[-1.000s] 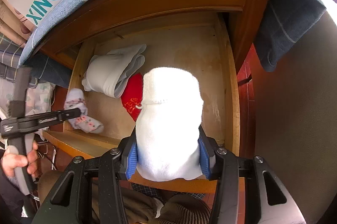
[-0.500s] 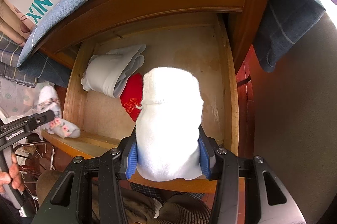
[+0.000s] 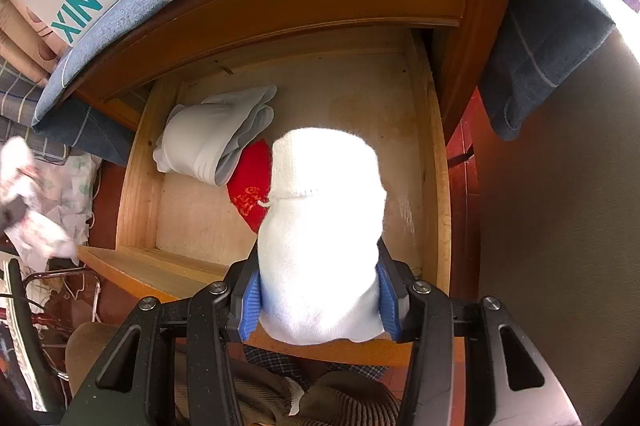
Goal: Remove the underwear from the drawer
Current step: 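Lift the pink-floral sock with the left gripper while the right holds the white sock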
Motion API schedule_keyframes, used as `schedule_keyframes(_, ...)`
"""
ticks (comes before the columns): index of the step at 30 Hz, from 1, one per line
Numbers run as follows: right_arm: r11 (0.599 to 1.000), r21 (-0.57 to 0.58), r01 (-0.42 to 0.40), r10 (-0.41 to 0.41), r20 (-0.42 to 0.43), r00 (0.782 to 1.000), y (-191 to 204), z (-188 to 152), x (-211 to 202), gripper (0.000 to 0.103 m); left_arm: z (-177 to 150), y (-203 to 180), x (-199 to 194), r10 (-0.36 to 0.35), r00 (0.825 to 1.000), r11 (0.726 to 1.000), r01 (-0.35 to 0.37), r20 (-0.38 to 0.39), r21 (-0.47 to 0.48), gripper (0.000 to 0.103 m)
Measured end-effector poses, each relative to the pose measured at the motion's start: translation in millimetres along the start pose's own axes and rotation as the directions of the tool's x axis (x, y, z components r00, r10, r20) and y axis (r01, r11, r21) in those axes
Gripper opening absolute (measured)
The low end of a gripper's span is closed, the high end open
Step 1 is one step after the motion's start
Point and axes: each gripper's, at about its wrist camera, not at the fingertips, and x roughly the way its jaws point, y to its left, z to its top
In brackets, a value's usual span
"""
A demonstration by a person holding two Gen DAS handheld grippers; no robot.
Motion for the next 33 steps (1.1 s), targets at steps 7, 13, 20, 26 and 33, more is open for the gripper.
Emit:
schedule_keyframes(7, 1.0, -0.001, 0.002, -0.002, 0.001, 1.0, 0.4, -0.2, -0.5, 0.045, 28.9, -7.9, -58.1, -0.018, 0.993, 0.999, 0.014, 0.117, 0.033, 0.023)
schedule_keyframes(13, 1.0, -0.006, 0.0, 0.0, -0.001, 1.0, 0.1, 1.0, -0.4, 0.045, 69.6, -16.6, -106.0, -0.006, 0.974, 0.998, -0.008, 0.228, 0.064, 0.023)
schedule_keyframes(20, 1.0, -0.009, 0.005, -0.005, 0.001, 1.0, 1.0, 0.2, -0.5, 0.045, 127.6, -28.7, -138.2, -0.016, 0.951, 0.996, -0.01, 0.31, 0.083, 0.023)
schedule_keyframes(26, 1.0, -0.01, 0.003, -0.003, -0.001, 1.0, 2.2, 0.1, -0.6, 0.045, 169.6, -41.0, -130.0, 0.002, 0.943, 0.995, -0.036, 0.332, 0.097, 0.023)
schedule_keyframes(33, 1.0, -0.008, 0.001, -0.001, -0.008, 1.0, 2.1, 0.3, 1.5, 0.045, 195.1, -51.4, -92.0, 0.007, 0.954, 0.992, -0.045, 0.3, 0.119, 0.023)
